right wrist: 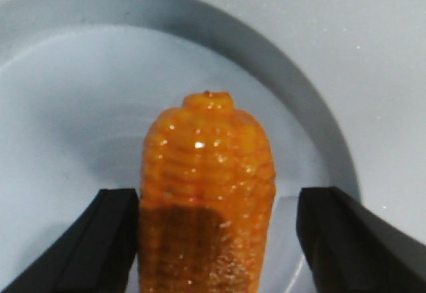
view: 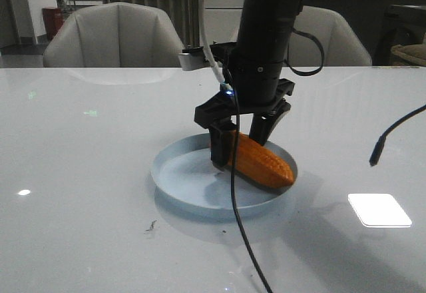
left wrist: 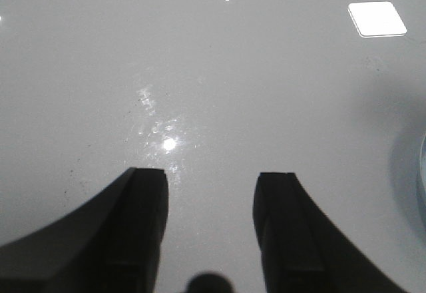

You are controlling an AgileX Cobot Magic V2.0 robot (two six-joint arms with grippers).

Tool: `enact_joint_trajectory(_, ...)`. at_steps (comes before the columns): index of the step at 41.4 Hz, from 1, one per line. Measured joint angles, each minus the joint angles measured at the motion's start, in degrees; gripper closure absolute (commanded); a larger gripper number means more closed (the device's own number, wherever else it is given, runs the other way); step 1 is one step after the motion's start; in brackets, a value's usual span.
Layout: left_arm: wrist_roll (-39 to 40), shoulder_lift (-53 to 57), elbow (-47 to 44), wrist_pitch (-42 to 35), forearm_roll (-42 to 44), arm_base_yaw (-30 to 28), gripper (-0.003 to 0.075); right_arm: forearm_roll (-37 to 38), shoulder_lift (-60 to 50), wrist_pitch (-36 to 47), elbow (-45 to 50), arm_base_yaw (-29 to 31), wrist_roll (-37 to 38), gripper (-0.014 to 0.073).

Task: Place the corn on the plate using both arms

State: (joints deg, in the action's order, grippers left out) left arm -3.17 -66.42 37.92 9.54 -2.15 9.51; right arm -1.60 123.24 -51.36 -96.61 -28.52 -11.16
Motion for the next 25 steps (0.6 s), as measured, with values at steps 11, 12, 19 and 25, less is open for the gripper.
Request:
enact_joint_trajectory(11, 0.0, 0.0, 0.0, 0.0, 0.0, 0.0, 0.0344, -0.12, -0.12, -5.05, -9.26, 0.12, 0.15, -0.0022)
enact_joint_trajectory(12, 0.0, 0.0, 0.0, 0.0, 0.0, 0.0, 0.0344, -0.23, -0.25, -5.49, -10.49, 0.24, 0.26, -0.0022)
enact_joint_trajectory(19, 0.0, 0.0, 0.0, 0.0, 0.0, 0.0, 0.0344, -0.62, -2.85, -8.87, -15.24, 3.27, 3.91, -0.0022)
enact_joint_trajectory(25, 0.0, 0.0, 0.0, 0.0, 0.0, 0.0, 0.0344, -1.49, -7.09, -12.05, -15.66, 8.73, 7.06, -0.0022)
